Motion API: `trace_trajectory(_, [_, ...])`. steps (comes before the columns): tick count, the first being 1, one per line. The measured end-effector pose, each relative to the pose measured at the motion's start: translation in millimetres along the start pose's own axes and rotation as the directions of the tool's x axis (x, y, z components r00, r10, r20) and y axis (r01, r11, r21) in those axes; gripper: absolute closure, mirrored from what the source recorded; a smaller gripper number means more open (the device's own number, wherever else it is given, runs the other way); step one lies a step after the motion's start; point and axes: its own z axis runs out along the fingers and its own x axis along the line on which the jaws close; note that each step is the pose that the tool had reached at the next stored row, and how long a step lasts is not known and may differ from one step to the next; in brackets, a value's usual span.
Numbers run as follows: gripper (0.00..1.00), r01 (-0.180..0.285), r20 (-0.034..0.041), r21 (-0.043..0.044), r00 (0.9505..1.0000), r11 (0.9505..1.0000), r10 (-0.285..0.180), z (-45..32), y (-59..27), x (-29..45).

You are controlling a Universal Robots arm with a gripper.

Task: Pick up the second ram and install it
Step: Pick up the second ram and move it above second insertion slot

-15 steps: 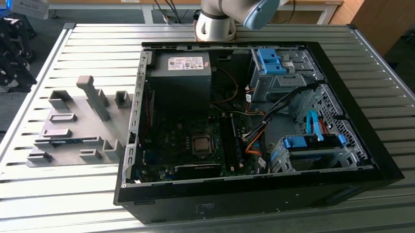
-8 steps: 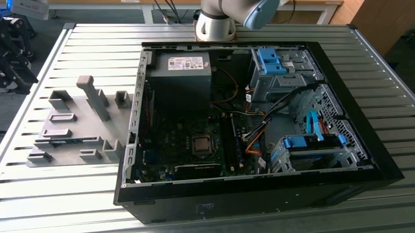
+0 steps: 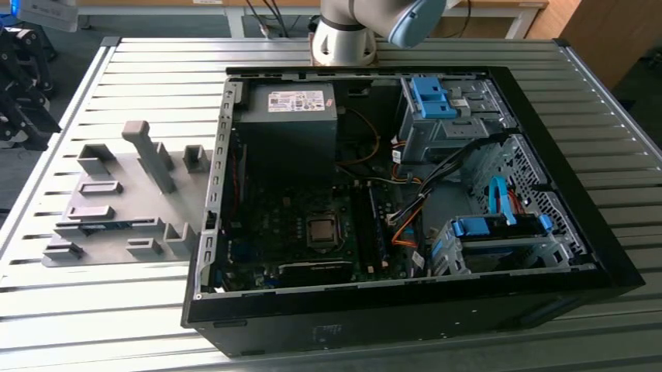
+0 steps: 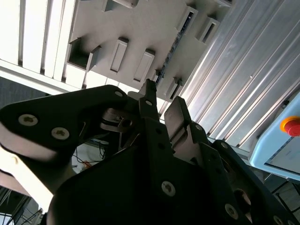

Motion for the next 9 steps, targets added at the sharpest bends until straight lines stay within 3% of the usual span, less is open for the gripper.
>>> trace_trajectory(2, [0.65, 0.000, 0.0000, 0.0000, 1.0000, 1.0000, 0.000, 4.1, -0.2, 0.1])
trace_trajectory(9, [0.65, 0.000, 0.0000, 0.0000, 1.0000, 1.0000, 0.000, 6.1, -0.3, 0.1])
